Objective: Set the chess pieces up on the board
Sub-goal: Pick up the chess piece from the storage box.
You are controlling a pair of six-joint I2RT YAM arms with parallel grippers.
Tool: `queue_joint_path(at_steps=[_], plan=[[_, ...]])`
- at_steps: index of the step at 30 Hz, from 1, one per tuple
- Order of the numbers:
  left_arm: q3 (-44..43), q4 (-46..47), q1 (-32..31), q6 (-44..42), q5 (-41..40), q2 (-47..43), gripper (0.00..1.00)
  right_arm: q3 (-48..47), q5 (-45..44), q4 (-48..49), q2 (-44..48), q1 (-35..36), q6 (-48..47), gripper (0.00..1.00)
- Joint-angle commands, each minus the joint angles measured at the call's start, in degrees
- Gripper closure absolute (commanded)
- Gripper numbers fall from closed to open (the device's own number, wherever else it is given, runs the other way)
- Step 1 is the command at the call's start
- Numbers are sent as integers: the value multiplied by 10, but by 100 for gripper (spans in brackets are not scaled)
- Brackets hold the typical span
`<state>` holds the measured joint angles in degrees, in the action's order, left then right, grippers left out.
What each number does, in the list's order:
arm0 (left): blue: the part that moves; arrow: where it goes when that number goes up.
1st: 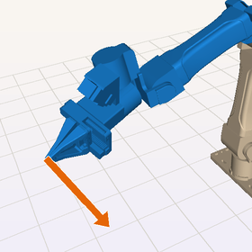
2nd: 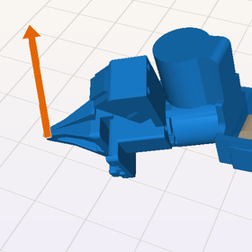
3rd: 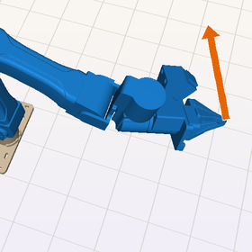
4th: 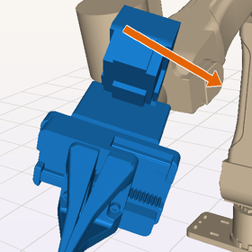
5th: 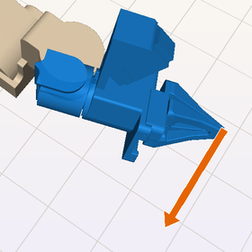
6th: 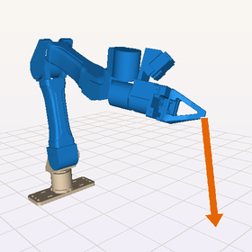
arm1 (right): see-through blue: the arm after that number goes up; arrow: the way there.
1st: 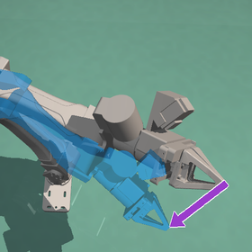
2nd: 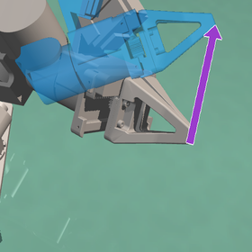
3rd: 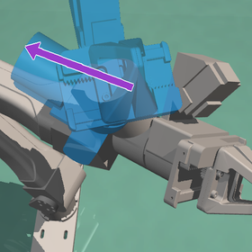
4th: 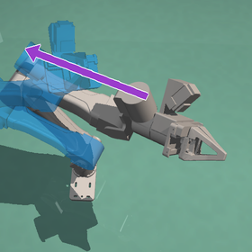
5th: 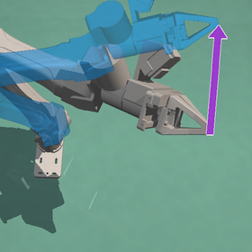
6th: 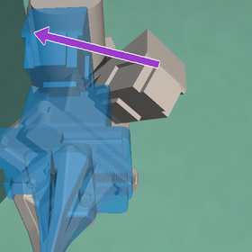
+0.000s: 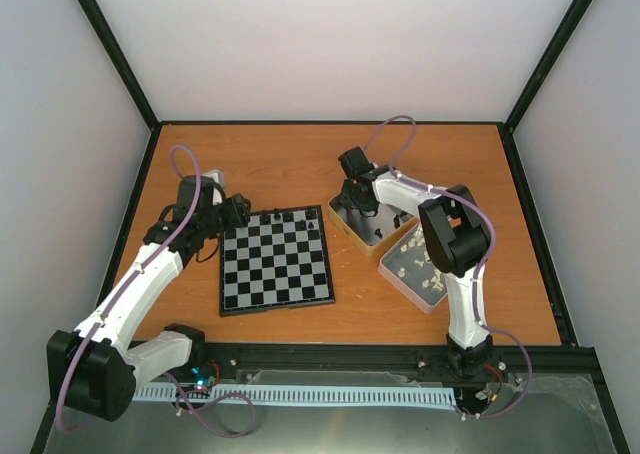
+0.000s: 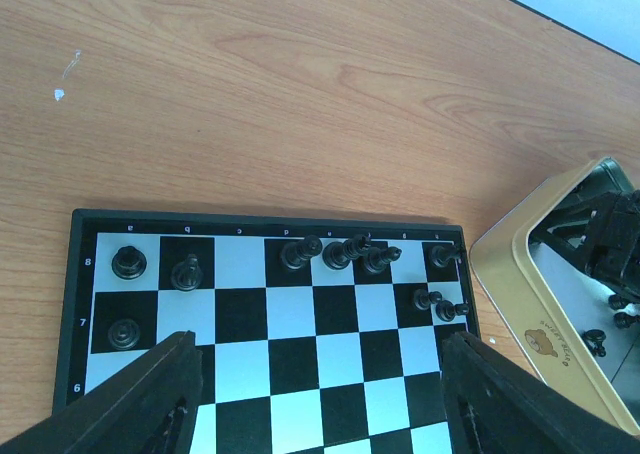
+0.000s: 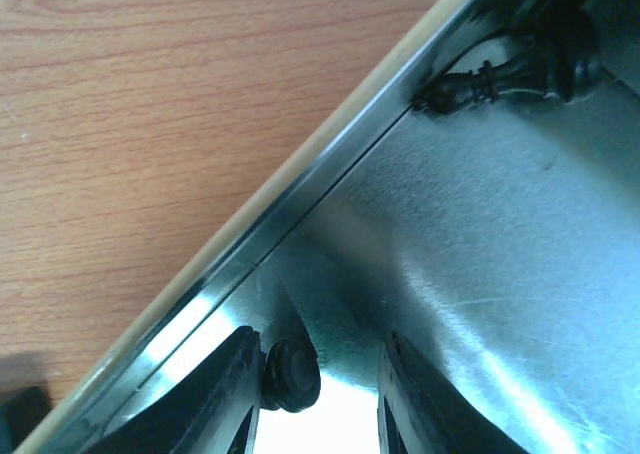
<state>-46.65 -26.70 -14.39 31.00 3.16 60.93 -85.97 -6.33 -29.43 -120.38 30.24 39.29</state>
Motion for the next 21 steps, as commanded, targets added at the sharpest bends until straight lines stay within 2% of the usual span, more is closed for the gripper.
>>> queue_joint_path(at_steps=[1, 9, 13, 21], plan=[[-24, 8, 2, -2, -4, 3, 33, -10, -43, -41, -4, 0, -40, 67], [-21, 8, 2, 1, -2, -1, 34, -1, -44, -52, 17, 0, -51, 70], [-22, 10, 2, 2, 1, 2, 34, -10, -11, -25, 20, 0, -28, 60], [-24, 6, 2, -3, -3, -2, 33, -32, -19, -24, -15, 0, -22, 59]])
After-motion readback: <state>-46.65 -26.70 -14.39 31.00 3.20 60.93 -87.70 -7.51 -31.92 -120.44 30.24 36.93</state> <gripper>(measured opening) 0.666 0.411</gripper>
